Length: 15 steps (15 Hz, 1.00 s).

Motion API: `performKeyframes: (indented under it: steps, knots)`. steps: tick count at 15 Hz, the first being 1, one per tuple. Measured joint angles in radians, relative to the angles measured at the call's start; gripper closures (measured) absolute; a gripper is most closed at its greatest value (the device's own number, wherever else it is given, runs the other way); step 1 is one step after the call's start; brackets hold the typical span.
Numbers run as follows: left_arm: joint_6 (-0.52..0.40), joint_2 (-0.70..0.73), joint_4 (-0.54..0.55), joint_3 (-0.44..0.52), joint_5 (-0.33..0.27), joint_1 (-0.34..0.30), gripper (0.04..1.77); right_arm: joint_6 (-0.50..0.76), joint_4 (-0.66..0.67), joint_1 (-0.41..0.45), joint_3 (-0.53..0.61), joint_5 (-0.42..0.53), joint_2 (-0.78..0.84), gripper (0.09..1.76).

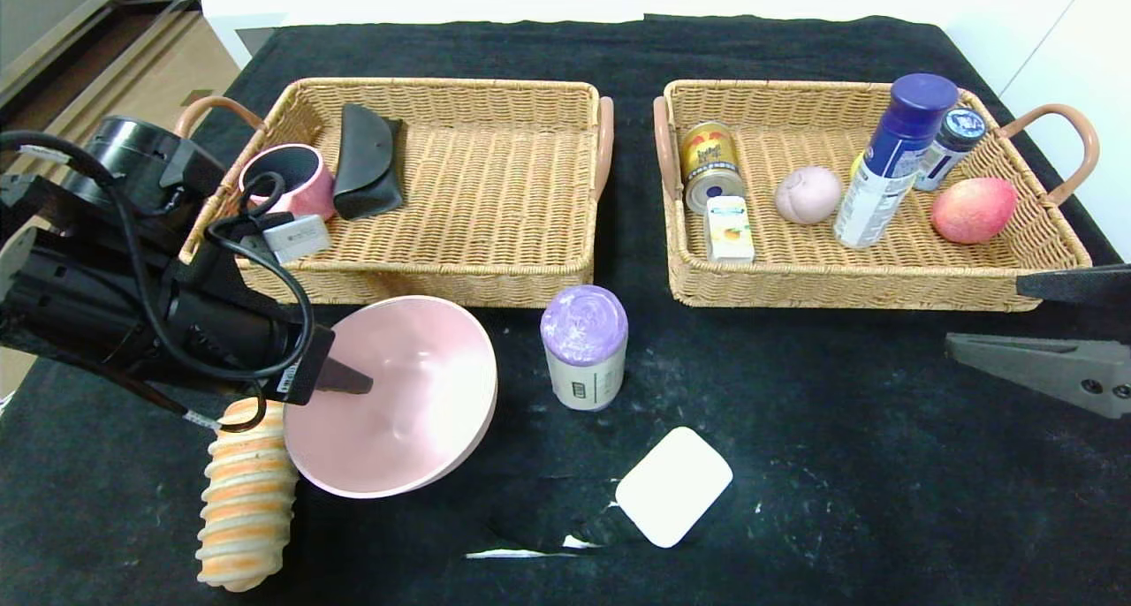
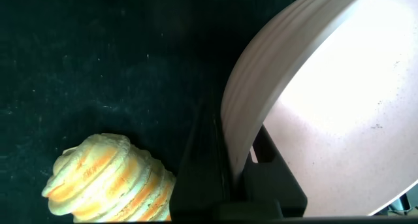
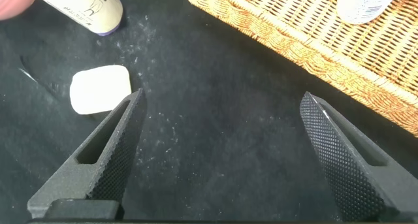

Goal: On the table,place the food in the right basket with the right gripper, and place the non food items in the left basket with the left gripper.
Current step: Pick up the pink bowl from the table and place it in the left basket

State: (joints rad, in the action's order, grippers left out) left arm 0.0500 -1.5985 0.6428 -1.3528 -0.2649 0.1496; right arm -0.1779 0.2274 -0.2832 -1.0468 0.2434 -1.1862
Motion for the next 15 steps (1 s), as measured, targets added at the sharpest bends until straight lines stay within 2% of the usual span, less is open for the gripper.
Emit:
performKeyframes:
  steps: [4, 6, 10, 15]
  knots:
    - [-0.004, 0.036, 0.01, -0.018, 0.003, 0.008, 1.62, 0.0, 0.001, -0.004, 0.005, 0.0, -0.001, 0.14]
    - [-0.004, 0.061, 0.053, -0.048, 0.004, 0.022, 1.63, 0.0, 0.001, -0.008, 0.007, 0.0, -0.002, 0.14]
    - [-0.004, 0.088, 0.114, -0.154, 0.014, 0.042, 1.62, 0.0, 0.001, -0.01, 0.011, 0.0, -0.003, 0.14]
    - [-0.004, 0.072, 0.123, -0.29, 0.018, 0.036, 1.62, 0.0, 0.001, -0.011, 0.014, 0.0, -0.003, 0.14]
